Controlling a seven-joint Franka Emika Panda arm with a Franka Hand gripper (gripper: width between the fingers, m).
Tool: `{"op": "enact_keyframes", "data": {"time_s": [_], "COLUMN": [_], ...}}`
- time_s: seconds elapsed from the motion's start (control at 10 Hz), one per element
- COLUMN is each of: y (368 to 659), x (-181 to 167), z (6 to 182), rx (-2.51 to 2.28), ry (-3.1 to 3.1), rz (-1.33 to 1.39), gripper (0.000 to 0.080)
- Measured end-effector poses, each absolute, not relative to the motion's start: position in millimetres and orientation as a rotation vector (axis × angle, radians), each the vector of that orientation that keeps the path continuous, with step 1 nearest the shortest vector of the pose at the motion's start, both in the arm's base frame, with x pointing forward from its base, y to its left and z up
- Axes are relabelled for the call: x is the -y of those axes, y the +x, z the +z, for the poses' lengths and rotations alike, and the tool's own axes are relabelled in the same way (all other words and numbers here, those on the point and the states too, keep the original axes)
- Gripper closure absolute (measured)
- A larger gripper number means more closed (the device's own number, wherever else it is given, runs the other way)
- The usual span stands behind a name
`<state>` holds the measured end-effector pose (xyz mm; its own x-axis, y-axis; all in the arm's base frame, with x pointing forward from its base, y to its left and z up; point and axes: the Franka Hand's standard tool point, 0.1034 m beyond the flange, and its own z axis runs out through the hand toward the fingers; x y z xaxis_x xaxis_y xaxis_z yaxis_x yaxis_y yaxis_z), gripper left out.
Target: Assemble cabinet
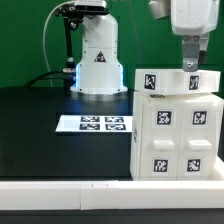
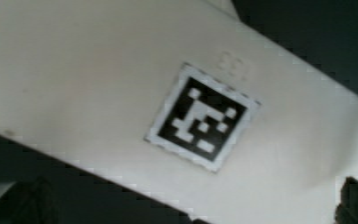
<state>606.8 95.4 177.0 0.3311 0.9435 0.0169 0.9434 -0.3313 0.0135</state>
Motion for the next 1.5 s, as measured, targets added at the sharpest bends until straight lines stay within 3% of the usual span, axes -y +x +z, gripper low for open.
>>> {"op": "enact_keyframes", "data": {"time_s": [0.4,0.9,1.2,1.3,1.4,1.5], "y": [610.0,611.6,614.3,616.4,619.0,619.1], "x": [-77.9,-76.0,-74.1,-73.9,-74.3,-74.2], "z": [171.8,166.8,169.3,172.0,174.6,174.7], "rx": [-2.434,-2.554,-2.546,-2.541,-2.535,-2.534], "ry": [1.910,1.726,1.726,1.723,1.721,1.721], "rz": [-0.003,-0.009,-0.005,0.001,0.010,0.009], "gripper": [0.0003,0.0003,0.0392,0.0574,0.0669,0.0669]}}
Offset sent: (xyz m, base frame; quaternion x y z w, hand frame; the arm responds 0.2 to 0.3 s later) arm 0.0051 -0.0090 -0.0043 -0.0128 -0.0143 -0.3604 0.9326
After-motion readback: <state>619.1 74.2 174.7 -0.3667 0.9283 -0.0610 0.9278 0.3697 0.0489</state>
